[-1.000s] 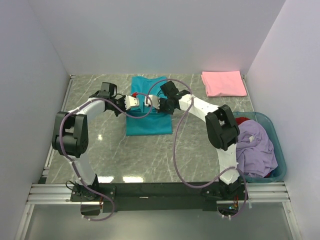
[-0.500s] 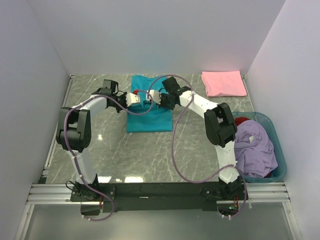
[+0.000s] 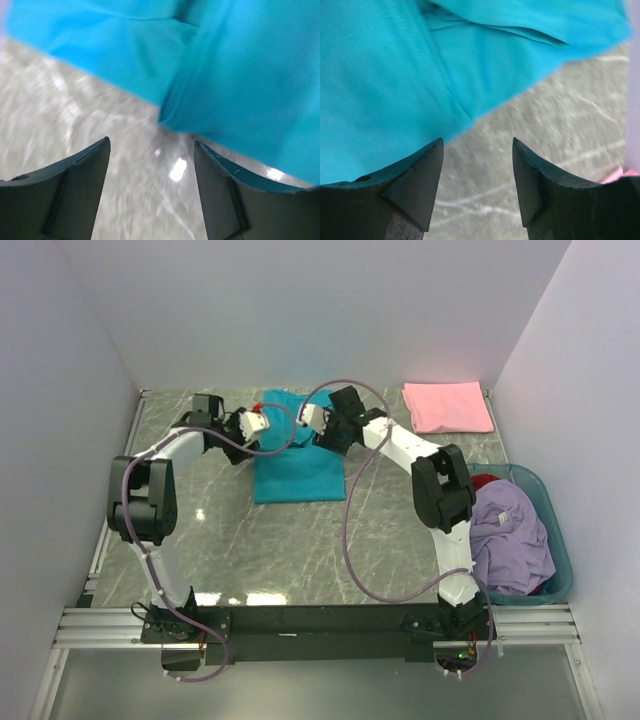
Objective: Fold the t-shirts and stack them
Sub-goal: Fold the tshirt
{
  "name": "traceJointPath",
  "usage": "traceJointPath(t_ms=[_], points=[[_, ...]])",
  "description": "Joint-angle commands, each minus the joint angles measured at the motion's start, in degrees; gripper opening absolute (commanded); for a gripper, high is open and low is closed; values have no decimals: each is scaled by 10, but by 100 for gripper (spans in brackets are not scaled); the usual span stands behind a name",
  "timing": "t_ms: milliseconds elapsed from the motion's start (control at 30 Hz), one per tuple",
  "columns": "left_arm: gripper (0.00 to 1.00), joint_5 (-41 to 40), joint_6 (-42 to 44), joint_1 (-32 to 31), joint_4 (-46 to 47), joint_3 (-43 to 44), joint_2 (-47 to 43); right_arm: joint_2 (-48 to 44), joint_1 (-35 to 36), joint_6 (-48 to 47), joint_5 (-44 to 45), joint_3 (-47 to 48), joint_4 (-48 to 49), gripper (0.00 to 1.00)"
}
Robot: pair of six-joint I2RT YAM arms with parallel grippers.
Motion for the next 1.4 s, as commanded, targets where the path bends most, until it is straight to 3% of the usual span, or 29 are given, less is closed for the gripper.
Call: traceJointPath(t_ms=[0, 100, 200, 267, 367, 500, 767, 1033, 1267, 1367], points=[[72, 31, -101, 20, 17, -5, -87, -93, -14, 65, -9, 17, 4, 63], [65, 83, -189, 29, -23, -7, -112, -116, -17, 132, -52, 27, -42, 57], [51, 138, -297, 33, -29, -24, -116, -116, -20, 213, -114, 32, -91, 49], [53, 143, -345, 34, 3, -30, -101, -93, -19, 259, -149, 43, -108, 47], [64, 133, -423, 40, 31, -22, -68, -69, -32, 315, -185, 66, -120, 48], [67, 113, -497, 50, 35, 20, -19, -3, -60, 375, -212, 118, -130, 52], [68, 92, -509, 52, 16, 65, 58, 77, -95, 445, -219, 160, -94, 55], [66, 87, -531, 57, 25, 75, 90, 117, -102, 472, -234, 168, -77, 49], [62, 103, -546, 57, 15, 101, 118, 142, -102, 488, -239, 198, -84, 48], [55, 112, -547, 57, 24, 101, 121, 147, -102, 491, -240, 202, -85, 47]])
